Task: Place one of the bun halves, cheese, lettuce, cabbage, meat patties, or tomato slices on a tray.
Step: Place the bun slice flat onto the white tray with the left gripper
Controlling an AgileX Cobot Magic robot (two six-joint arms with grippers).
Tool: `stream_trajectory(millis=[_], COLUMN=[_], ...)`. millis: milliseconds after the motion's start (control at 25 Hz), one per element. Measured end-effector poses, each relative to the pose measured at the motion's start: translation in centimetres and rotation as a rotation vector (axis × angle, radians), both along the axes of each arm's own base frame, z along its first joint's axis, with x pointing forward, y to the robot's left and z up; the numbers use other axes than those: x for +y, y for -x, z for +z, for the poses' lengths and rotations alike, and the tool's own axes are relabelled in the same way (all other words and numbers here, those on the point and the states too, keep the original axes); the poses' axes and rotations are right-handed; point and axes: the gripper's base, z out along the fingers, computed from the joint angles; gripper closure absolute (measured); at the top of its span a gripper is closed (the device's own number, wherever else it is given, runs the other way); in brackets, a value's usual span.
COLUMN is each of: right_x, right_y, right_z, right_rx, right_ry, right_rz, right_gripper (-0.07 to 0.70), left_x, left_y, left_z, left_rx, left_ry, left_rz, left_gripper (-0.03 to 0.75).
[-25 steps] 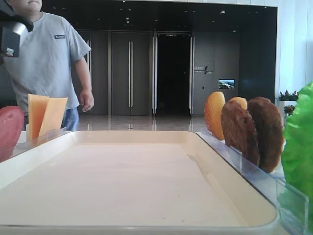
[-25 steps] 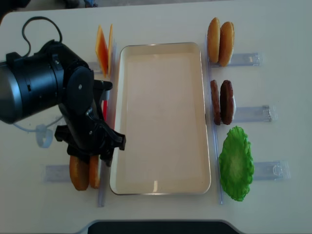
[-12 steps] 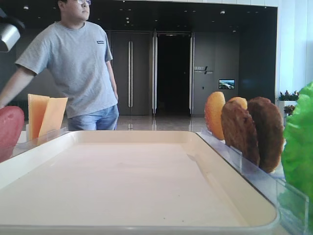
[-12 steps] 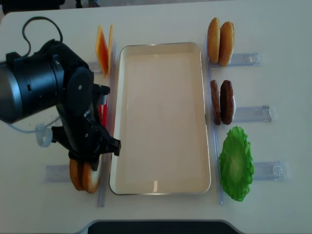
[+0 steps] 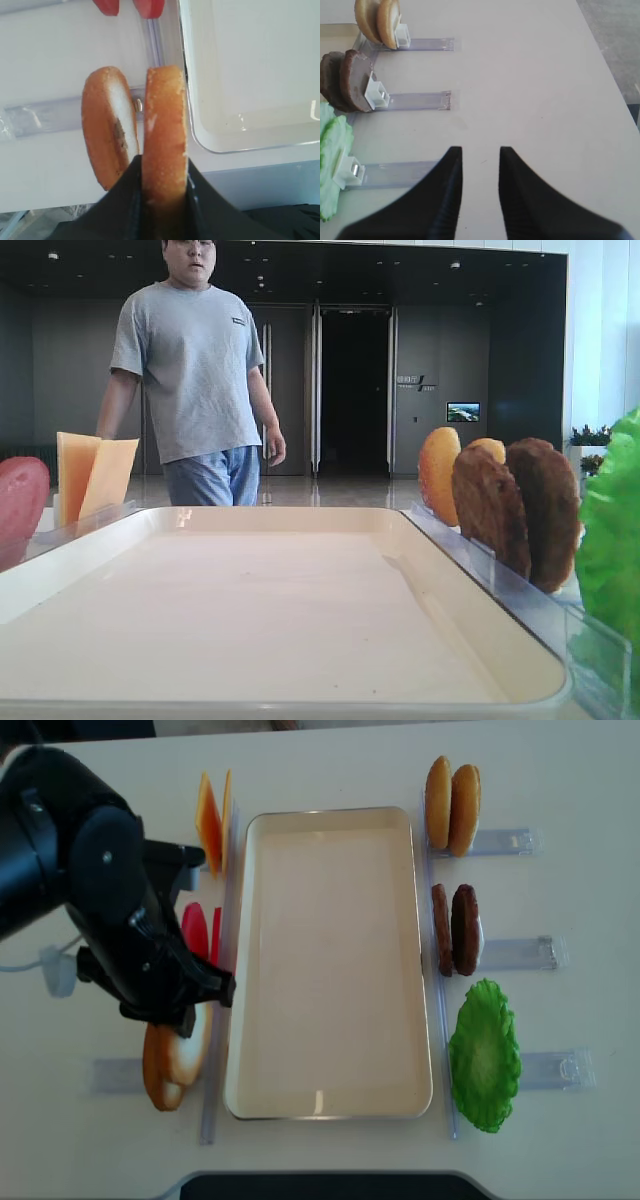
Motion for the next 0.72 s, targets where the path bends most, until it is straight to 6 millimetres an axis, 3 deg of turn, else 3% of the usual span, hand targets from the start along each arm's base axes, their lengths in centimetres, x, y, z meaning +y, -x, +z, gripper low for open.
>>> stream_trajectory(millis=[280, 720], right_x=[0.0, 0.0], right_y=[0.0, 0.0], right_z=[0.0, 0.0], right_rx=[0.000, 0.000], right_ry=[0.000, 0.000], right_rz=[0.000, 0.000], right_gripper=[0.423, 0.423], left_x=[1.6, 0.8], left_y=[1.3, 0.5], left_z=[3.6, 4.3], left_rx=[-0.149, -0.280], left_ry=[0.021, 0.143], left_rz=[0.041, 0.029], left_gripper=[0.591, 0.592])
